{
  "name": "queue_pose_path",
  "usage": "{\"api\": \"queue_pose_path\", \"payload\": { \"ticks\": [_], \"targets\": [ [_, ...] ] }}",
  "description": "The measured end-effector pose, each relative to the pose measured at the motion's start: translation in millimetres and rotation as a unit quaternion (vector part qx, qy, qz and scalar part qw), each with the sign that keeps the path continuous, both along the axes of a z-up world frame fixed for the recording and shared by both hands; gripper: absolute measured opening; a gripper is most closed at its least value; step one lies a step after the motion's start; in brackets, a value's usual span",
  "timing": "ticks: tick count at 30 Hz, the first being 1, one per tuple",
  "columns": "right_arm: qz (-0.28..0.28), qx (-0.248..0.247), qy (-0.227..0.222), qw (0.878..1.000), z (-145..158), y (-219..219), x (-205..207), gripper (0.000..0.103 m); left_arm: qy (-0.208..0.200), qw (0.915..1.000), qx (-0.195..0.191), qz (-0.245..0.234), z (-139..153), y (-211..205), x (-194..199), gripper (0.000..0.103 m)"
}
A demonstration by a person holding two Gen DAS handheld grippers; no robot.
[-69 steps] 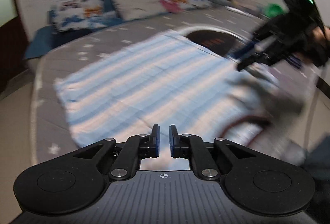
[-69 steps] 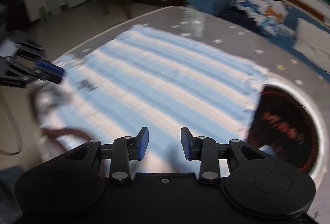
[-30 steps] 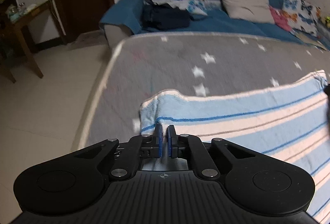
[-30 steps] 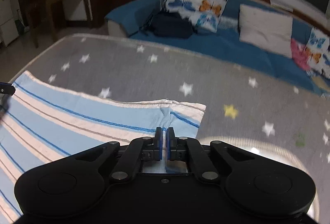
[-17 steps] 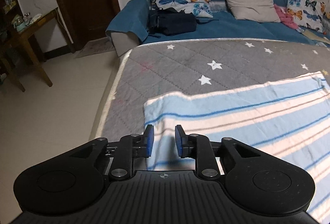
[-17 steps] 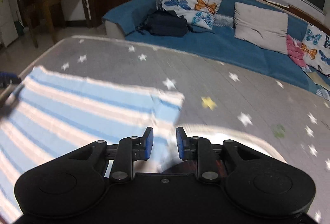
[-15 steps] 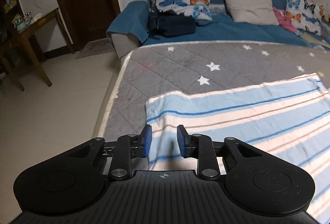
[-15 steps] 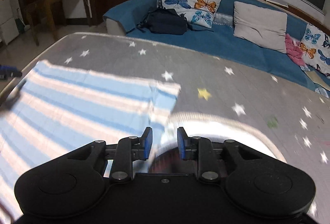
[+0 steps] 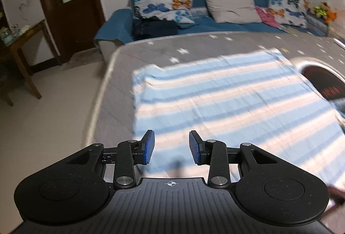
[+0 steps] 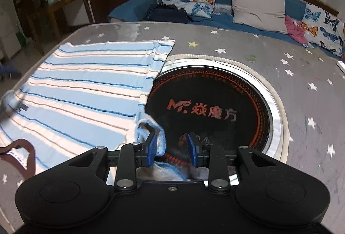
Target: Fold clothes
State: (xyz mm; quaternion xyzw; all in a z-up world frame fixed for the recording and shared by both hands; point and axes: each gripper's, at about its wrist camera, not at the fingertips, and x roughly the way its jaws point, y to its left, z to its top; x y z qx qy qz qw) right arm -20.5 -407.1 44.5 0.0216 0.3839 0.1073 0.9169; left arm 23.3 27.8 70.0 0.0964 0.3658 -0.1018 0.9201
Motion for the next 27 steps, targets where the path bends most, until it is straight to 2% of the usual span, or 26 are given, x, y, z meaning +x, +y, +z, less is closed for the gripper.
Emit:
{"api": "queue_pose_path", "payload": {
  "ticks": [3,9,13,21,27],
  "targets": [
    [-0.012,0.014,-0.017,1.000,0.6,-5.3,-10.6,0.033,0.006,0.9998,-0.004,-0.021,-8.1,-7.7,-28.3,0.037],
    [-0.010,0.031,-0.007,0.999,-6.8,-12.0,-17.8,0.034,0.010,0.9985,-0.013,-0.052,-24.1,-27.0,-67.7,0.038],
    [-0.005,0.032,-0.001,0.999,-15.3,-10.6,-21.4,0.042,0.009,0.9981,-0.012,-0.060,-30.1,-38.4,-83.5,0.038],
    [-0.017,0.066,-0.004,0.998,-20.0,-24.4,-38.4,0.042,0.006,0.9973,-0.026,-0.069,-33.7,-45.6,-95.7,0.041],
    [-0.006,0.044,0.001,0.999,-26.1,-15.6,-38.4,0.042,0.008,0.9962,-0.020,-0.084,-35.0,-54.1,-103.9,0.041]
  ]
}}
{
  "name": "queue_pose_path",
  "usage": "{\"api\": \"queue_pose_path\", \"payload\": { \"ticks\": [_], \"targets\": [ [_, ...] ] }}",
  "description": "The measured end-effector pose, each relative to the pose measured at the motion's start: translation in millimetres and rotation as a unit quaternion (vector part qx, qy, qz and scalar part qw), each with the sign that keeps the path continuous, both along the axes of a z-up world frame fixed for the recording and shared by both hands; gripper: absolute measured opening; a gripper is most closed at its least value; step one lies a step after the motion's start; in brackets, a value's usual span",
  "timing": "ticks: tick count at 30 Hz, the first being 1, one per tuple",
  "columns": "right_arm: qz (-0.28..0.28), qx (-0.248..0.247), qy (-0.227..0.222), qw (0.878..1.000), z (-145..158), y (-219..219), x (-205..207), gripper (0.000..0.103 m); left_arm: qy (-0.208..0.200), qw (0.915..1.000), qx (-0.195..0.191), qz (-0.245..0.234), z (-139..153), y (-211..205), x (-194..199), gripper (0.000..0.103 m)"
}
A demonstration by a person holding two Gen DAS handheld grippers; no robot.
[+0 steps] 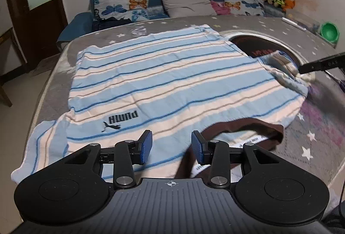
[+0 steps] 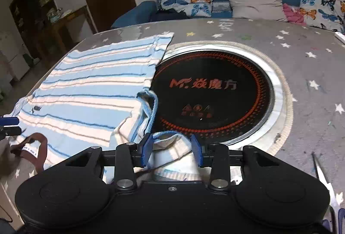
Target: Fold clothes
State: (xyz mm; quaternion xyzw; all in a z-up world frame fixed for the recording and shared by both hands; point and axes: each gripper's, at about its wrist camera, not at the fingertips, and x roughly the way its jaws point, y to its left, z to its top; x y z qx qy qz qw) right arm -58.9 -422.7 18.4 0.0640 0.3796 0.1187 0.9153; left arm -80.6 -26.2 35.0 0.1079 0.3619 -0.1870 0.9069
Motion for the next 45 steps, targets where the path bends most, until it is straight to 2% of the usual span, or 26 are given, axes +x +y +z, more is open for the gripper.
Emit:
{"api": "queue_pose_path", "payload": {
  "ticks": [4,8,16,22,29,31,34,41,45],
  "targets": [
    [0.008,0.001,0.000,1.000,-2.7,3.8,0.9,0.042,-0.001,1.0000,0.003,-0.002,0.2,-1.6,-2.1,0.041],
    [-0.007,0.010,-0.004,1.000,0.2,-4.2,-0.4,0.042,-0.009,0.9999,0.005,0.000,5.4,0.5,-2.5,0.043],
    [-0.001,-0.007,-0.004,1.000,-1.9,-5.8,-2.0,0.042,-0.032,0.9993,0.002,-0.021,25.3,-10.2,-1.3,0.045],
    [-0.007,-0.011,-0.004,1.000,-1.7,-15.4,-7.0,0.042,-0.034,0.9973,-0.002,-0.065,30.0,-37.7,1.9,0.046],
    [0.008,-0.022,0.001,1.000,-11.3,-4.2,5.2,0.042,-0.032,0.9924,0.000,-0.119,28.4,-78.3,4.5,0.047],
    [0.008,-0.019,0.001,1.000,-13.2,-1.8,9.0,0.033,-0.025,0.9907,0.000,-0.134,25.3,-92.6,5.8,0.047],
    [0.003,-0.016,-0.002,1.000,-13.0,-0.8,10.3,0.011,-0.023,0.9869,0.003,-0.160,20.8,-113.6,6.3,0.047],
    [-0.034,0.000,-0.030,0.999,6.2,-19.7,-13.0,0.008,-0.013,0.9762,0.012,-0.216,6.1,-158.8,7.8,0.048],
    [-0.048,-0.004,-0.011,0.999,-0.5,-27.4,-14.4,0.008,-0.004,0.9691,0.018,-0.246,-5.4,-181.9,9.0,0.048]
  ]
}}
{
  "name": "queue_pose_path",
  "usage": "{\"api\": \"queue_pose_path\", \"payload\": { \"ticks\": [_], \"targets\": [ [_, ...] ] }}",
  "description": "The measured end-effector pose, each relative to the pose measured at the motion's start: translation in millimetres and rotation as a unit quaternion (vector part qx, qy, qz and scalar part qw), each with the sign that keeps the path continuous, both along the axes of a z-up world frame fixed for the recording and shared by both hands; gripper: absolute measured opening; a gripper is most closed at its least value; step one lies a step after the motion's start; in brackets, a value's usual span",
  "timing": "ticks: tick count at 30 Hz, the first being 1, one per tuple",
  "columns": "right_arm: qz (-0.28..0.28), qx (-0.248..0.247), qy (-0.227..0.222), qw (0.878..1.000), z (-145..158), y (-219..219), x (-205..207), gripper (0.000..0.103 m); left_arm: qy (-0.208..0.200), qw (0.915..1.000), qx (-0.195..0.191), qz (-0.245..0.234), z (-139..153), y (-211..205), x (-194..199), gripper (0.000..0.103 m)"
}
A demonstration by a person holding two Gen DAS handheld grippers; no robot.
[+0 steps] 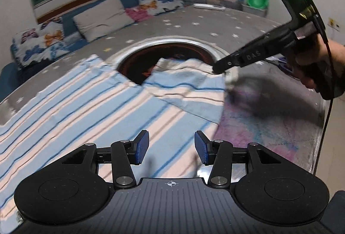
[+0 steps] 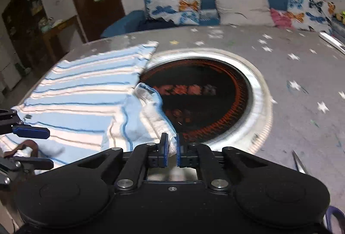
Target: Fold clothes
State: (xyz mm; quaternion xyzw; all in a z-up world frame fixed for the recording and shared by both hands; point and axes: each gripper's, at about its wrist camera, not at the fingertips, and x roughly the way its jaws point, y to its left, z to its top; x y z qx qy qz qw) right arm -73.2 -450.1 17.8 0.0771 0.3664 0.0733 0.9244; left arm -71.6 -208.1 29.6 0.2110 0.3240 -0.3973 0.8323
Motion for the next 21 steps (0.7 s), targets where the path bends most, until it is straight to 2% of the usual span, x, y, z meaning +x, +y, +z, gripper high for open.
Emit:
{"api": "queue_pose_path", "payload": {
  "ticks": [2,4,7,14,21],
  "targets": [
    [-0.004,0.005,0.007,1.000,-4.1,-0.8,1.5,0.008,0.003,0.9999,0.002,-0.015,-5.3,-10.2,0.1,0.048],
    [-0.005,0.020,-0.004,1.000,2.5,-1.9,1.2,0.008,0.007,0.9998,0.008,-0.019,-16.3,-21.2,1.2,0.048],
    [0.003,0.042,-0.021,0.999,16.8,-0.6,-0.9,0.008,0.009,0.9998,0.005,-0.017,-15.7,-18.8,1.3,0.049],
    [0.078,0.060,-0.056,0.994,46.1,43.7,-7.3,0.007,-0.007,0.9994,-0.011,0.033,-2.1,30.4,2.6,0.052],
    [0.168,0.054,-0.041,0.983,37.5,116.7,7.4,0.007,-0.029,0.9926,-0.028,0.114,10.0,95.3,3.5,0.053]
  ]
}}
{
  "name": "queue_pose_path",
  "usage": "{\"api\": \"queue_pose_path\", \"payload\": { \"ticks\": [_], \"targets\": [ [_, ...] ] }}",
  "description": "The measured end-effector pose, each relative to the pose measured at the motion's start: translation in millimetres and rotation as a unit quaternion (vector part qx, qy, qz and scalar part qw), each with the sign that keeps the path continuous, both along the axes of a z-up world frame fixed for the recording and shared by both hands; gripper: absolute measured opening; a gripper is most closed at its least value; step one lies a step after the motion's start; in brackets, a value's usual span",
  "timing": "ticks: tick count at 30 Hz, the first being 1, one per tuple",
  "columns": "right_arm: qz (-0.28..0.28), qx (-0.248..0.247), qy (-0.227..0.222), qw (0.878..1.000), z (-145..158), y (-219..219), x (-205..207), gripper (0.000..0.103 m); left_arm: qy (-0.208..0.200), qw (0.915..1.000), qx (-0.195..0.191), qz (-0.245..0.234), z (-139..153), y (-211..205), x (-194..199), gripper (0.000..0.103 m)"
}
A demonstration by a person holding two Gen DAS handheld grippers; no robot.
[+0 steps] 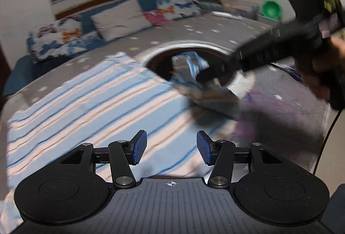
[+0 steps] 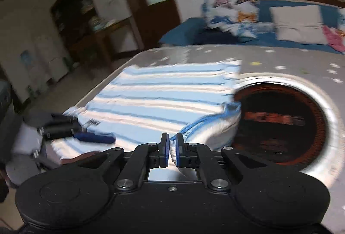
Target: Fold clothes
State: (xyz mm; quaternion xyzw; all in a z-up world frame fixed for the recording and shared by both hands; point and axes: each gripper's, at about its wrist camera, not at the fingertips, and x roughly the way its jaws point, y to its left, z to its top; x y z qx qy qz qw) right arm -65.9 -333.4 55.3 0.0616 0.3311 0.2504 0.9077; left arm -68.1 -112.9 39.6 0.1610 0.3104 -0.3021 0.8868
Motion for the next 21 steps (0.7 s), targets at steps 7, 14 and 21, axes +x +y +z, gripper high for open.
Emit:
{"api": "queue_pose_path", "payload": {
  "ticks": [7,14,21],
  "targets": [
    [0.032,-0.015,0.042,0.998,-32.8,38.6,18.1,0.007,-0.018,0.9947,-0.014,0.101,30.1,68.8,-7.0,0.055],
    [0.043,-0.020,0.031,0.998,-18.4,39.0,10.8,0.019,-0.024,0.9790,-0.018,0.202,35.3,134.2,-6.4,0.055],
    [-0.018,-0.036,0.010,0.999,-8.9,26.4,35.9,0.022,-0.011,0.9542,-0.020,0.298,31.2,190.0,-13.1,0.055]
  ]
}}
